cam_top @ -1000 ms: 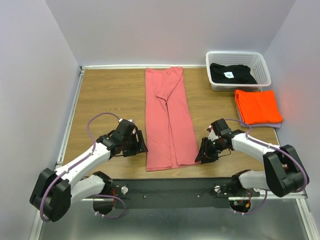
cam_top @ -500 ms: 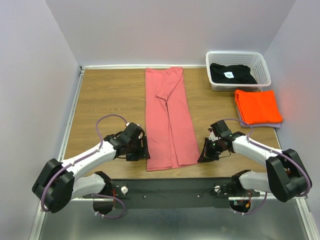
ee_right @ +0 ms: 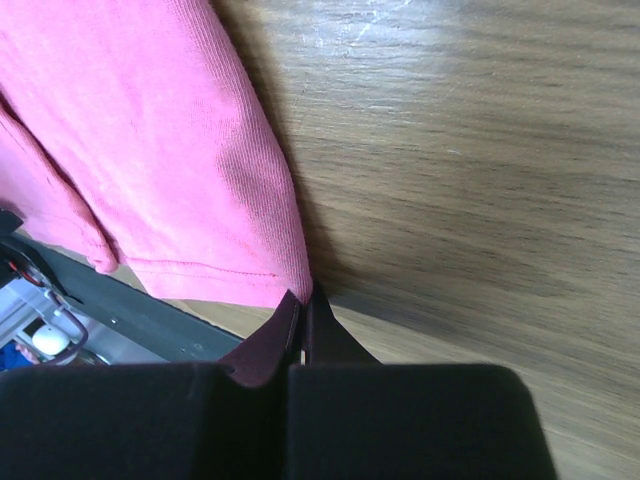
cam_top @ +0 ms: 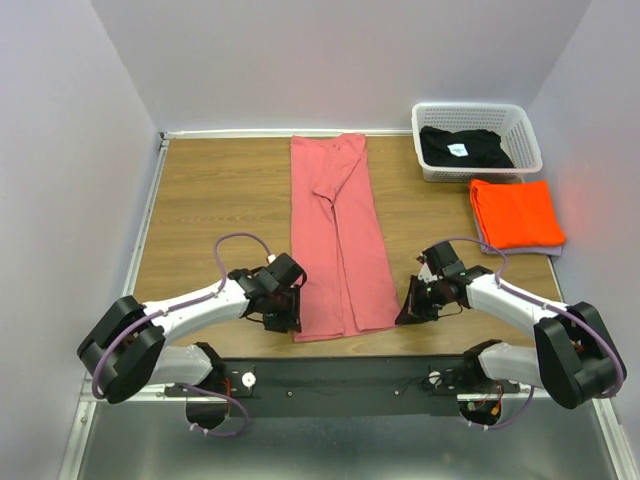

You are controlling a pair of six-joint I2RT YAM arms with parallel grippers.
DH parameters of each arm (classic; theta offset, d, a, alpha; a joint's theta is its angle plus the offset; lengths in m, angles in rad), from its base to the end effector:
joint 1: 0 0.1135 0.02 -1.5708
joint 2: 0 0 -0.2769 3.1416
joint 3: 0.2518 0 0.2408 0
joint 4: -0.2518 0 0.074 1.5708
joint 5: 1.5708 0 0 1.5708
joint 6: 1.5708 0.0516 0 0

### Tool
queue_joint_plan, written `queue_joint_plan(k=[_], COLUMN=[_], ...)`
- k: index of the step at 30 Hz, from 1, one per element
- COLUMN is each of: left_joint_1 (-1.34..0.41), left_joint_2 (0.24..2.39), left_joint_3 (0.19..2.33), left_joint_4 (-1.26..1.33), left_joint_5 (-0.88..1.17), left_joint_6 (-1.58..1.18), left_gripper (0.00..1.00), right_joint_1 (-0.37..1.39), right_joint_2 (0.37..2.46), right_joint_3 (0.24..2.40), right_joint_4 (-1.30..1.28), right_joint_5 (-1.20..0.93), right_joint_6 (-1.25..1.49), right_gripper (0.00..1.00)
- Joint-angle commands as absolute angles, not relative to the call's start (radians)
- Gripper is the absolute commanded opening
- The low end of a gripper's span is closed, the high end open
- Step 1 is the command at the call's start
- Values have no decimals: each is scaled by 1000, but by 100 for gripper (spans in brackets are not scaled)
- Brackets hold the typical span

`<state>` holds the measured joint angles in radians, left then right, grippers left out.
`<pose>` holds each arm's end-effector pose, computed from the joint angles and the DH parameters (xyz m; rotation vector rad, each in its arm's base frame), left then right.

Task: Fold and stack the t-shirts
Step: Fold the tshirt

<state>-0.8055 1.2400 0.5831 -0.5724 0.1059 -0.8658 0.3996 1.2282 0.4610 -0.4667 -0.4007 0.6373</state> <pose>0.1300 -0.1432 0.1624 -0.0620 2.9514 -0.4825 0.1549 0.0873 0.1409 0.2487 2.9416 0.7690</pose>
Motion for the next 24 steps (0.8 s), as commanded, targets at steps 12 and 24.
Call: queue_joint_plan(k=[12, 24], left_joint_1=[-899, -905], left_joint_2=[1339, 1278], left_joint_3=[592, 589], left_joint_4=[-531, -581], left_joint_5=[72, 29], left_joint_6=[-922, -976], left_gripper=[38, 39], right_joint_1=[405, 405], right_joint_2=[1226, 1241], right_joint_3=[442, 443], right_joint_4=[-434, -436], right_joint_5=[-374, -380], right_joint_6=[635, 632], right_gripper=[0, 0])
